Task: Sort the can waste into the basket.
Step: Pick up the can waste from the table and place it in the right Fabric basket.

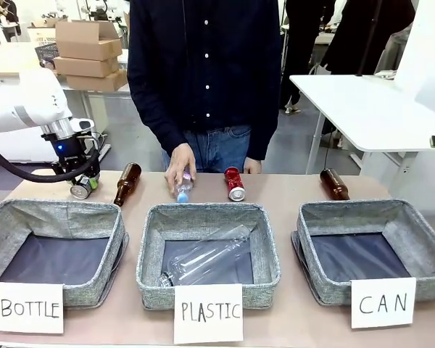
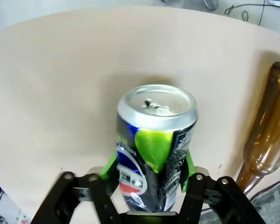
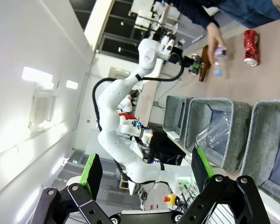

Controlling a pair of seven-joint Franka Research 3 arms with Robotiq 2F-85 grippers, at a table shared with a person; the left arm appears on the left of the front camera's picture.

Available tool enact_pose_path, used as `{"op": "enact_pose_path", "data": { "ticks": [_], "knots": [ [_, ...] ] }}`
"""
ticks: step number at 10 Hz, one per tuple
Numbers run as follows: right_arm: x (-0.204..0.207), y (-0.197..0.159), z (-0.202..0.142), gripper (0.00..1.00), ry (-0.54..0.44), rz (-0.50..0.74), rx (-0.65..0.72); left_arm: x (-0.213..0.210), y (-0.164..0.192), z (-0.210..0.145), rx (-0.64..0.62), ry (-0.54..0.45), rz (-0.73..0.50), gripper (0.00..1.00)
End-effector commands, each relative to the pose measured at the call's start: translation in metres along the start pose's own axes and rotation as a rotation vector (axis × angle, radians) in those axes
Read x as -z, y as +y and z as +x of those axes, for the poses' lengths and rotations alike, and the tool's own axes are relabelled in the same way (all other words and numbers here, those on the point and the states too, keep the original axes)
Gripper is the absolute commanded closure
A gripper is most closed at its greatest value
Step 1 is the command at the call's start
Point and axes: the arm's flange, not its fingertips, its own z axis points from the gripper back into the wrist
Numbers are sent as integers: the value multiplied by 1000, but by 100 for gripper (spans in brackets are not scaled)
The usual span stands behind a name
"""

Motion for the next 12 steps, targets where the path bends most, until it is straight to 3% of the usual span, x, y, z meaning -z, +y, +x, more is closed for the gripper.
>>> {"op": "enact_pose_path", "data": {
  "ticks": [1, 2, 3, 7, 9, 10, 12],
  "knots": [
    [2, 1, 3, 0, -11, 20, -26, 3, 1, -2, -15, 13, 29, 100],
    [2, 1, 3, 0, -11, 20, -26, -1, 2, -3, -16, -4, 10, 100],
    [2, 1, 3, 0, -11, 20, -26, -6, 4, -4, -30, -28, 0, 59],
    [2, 1, 3, 0, -11, 20, -26, -22, 9, -11, -54, -58, -58, 59],
    [2, 1, 3, 0, -11, 20, -26, -54, 11, -27, -29, -82, -141, 59],
    [2, 1, 3, 0, -11, 20, -26, -94, 12, -55, 38, -111, -256, 59],
    [2, 1, 3, 0, -11, 20, -26, -171, 17, -152, 300, -262, -443, 59]
  ]
}}
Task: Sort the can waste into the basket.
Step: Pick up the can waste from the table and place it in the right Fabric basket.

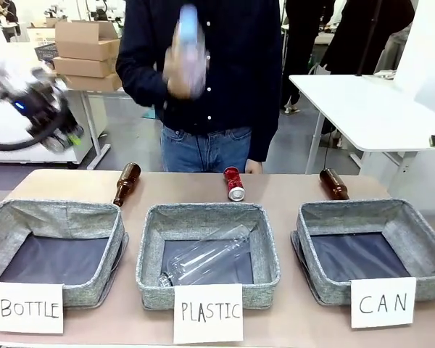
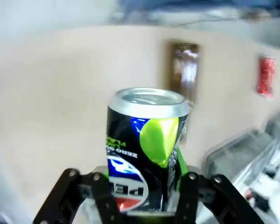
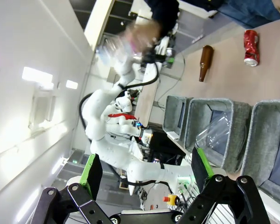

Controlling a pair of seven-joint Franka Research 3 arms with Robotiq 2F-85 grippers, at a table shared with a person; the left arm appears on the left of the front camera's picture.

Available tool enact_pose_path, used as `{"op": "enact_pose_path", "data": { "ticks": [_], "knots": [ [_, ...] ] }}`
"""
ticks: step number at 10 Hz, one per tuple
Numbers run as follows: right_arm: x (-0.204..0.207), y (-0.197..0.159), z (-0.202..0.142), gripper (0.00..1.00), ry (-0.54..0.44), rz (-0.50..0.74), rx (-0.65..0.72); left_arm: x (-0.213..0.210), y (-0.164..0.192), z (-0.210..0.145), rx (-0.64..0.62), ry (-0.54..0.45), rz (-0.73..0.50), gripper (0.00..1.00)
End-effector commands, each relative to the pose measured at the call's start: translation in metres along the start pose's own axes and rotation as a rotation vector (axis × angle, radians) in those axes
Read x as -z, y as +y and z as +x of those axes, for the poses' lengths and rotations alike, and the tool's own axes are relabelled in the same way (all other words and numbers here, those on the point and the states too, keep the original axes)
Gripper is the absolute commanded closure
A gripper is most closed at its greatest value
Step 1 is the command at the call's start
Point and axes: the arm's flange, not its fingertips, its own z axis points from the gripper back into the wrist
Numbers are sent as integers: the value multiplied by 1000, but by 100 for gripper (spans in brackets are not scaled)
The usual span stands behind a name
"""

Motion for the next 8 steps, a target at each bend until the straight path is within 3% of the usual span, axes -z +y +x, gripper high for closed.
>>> {"op": "enact_pose_path", "data": {
  "ticks": [1, 4, 5, 6, 7, 8],
  "knots": [
    [2, 1, 3, 0, -12, 21, -26, -57, -27, -107, 301, -18, -216, 59],
    [2, 1, 3, 0, -12, 21, -26, -57, -56, -202, 643, 47, -293, 59],
    [2, 1, 3, 0, -12, 21, -26, -47, -61, -221, 701, 47, -320, 59],
    [2, 1, 3, 0, -12, 21, -26, -36, -59, -230, 675, 78, -291, 59],
    [2, 1, 3, 0, -12, 21, -26, -66, -64, -213, 641, 36, -324, 59],
    [2, 1, 3, 0, -12, 21, -26, -66, -64, -213, 641, 36, -324, 59]
  ]
}}
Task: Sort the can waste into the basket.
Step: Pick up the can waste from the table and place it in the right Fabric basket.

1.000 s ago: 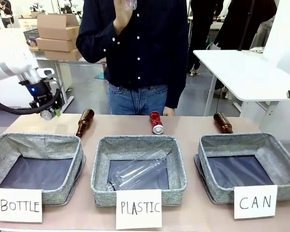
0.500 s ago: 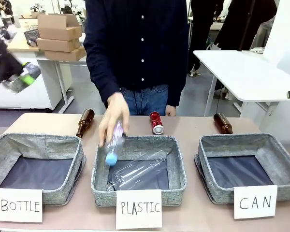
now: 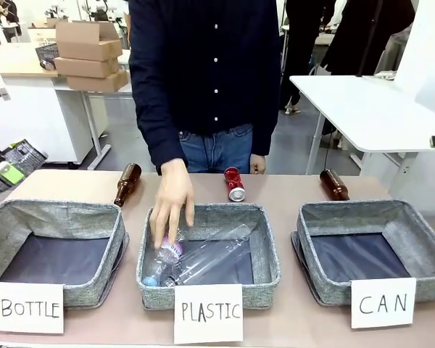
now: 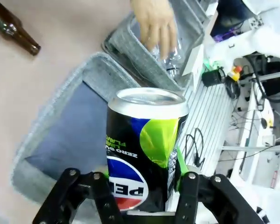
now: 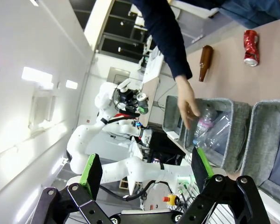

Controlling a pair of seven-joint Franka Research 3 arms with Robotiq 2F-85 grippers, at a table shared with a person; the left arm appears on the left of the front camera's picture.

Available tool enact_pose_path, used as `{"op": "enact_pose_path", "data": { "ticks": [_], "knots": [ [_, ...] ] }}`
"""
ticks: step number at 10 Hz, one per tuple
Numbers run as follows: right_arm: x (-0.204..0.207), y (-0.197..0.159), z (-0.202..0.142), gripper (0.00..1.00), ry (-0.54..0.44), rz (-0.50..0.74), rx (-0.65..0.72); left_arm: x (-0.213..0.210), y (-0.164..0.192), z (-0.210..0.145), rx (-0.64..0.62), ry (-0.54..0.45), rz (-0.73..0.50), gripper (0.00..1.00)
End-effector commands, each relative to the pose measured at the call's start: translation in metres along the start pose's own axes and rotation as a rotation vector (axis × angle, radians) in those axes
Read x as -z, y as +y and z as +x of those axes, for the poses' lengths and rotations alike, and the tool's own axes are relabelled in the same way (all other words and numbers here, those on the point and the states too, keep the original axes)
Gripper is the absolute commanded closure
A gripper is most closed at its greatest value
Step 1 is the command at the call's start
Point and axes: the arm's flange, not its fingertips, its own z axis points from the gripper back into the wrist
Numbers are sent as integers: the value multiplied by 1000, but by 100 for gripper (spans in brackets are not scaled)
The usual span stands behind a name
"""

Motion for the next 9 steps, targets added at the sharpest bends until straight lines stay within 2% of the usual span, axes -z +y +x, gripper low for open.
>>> {"op": "enact_pose_path", "data": {
  "ticks": [1, 3, 4, 6, 7, 8, 9],
  "knots": [
    [2, 1, 3, 0, -12, 22, -25, -17, 3, 13, -28, -31, 13, 59],
    [0, 0, 0, 0, 0, 0, 0, -9, 2, 4, -6, -9, 13, 59],
    [-21, 35, -4, 0, -76, -10, -129, 15, -1, 55, 42, 15, 111, 59],
    [-85, 61, -19, 0, -200, -11, -208, 65, -52, 146, 298, 71, 250, 59],
    [-130, 55, -27, 0, -276, -30, -203, 95, -94, 183, 467, 131, 334, 59],
    [-167, 42, -37, 0, -344, -29, -165, 122, -135, 211, 603, 162, 351, 59],
    [-201, 24, -49, 0, -404, -17, -117, 154, -171, 235, 729, 155, 400, 59]
  ]
}}
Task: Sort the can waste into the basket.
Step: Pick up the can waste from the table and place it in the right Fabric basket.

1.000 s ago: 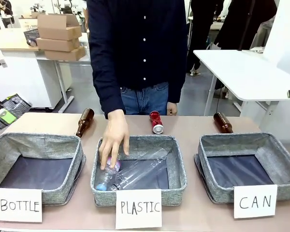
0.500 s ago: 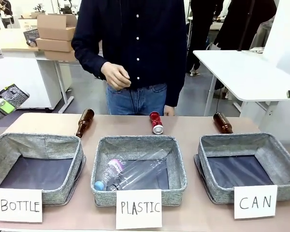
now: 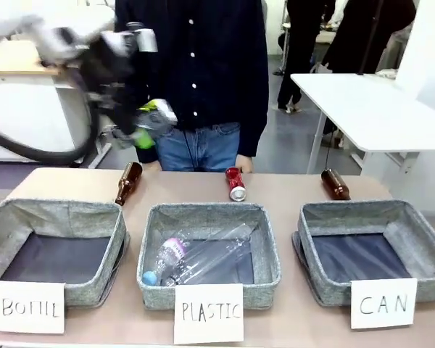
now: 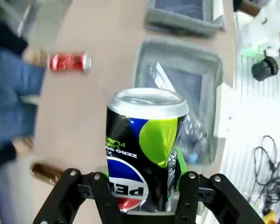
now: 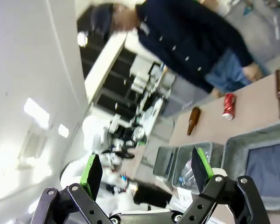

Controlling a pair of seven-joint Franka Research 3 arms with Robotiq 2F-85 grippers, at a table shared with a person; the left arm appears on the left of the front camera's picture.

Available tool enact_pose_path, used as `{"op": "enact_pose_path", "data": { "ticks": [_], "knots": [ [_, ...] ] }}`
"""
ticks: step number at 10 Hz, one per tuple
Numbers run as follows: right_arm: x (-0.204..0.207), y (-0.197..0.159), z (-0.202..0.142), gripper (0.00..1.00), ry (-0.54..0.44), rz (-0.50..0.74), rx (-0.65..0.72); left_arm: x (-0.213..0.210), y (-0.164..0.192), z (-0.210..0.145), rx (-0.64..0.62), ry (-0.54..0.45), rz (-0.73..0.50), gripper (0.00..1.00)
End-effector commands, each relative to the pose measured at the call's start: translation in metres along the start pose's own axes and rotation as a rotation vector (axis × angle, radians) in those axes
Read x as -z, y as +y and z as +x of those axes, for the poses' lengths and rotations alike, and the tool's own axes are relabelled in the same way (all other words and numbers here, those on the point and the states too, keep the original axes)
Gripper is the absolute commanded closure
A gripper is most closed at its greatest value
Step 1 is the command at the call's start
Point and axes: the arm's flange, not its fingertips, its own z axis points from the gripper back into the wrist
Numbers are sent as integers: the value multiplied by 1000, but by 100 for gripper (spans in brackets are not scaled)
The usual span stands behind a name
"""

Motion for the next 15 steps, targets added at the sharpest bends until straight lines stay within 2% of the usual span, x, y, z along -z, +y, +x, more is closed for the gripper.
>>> {"op": "enact_pose_path", "data": {
  "ticks": [1, 2, 3, 4, 5, 6, 7, 8, 10, 11, 12, 13, 14, 15],
  "knots": [
    [-52, -50, 7, 0, -47, 1, 67, 32, -11, 46, 191, -31, 79, 59],
    [-74, -70, 3, 0, -48, 95, 166, 61, -29, 91, 309, -59, 100, 59],
    [-35, -23, -5, 0, -56, -14, 51, 101, -57, 133, 443, -80, 68, 59],
    [-35, -23, -5, 0, -56, -14, 51, 136, -79, 162, 550, -108, 18, 59],
    [-35, -23, -5, 0, -56, -14, 51, 167, -91, 189, 587, -125, -34, 59],
    [-35, -23, -5, 0, -56, -14, 51, 194, -95, 215, 568, -136, -83, 59],
    [-35, -23, -5, 0, -56, -14, 51, 224, -86, 238, 490, -115, -143, 59],
    [-35, -23, -5, 0, -56, -14, 51, 189, -123, 196, 554, -132, -50, 59],
    [-35, -23, -5, 0, -56, -14, 51, 189, -123, 196, 554, -132, -50, 59],
    [-35, -23, -5, 0, -56, -14, 51, 221, -111, 213, 539, -151, -99, 59],
    [-35, -23, -5, 0, -56, -14, 51, 219, -85, 220, 467, -288, -20, 59],
    [-35, -23, -5, 0, -56, -14, 51, 228, -78, 230, 403, -374, 25, 59],
    [-35, -23, -5, 0, -56, -14, 51, 237, -72, 234, 353, -393, 35, 59],
    [-35, -23, -5, 0, -56, -14, 51, 246, -62, 234, 324, -333, 37, 59]
  ]
}}
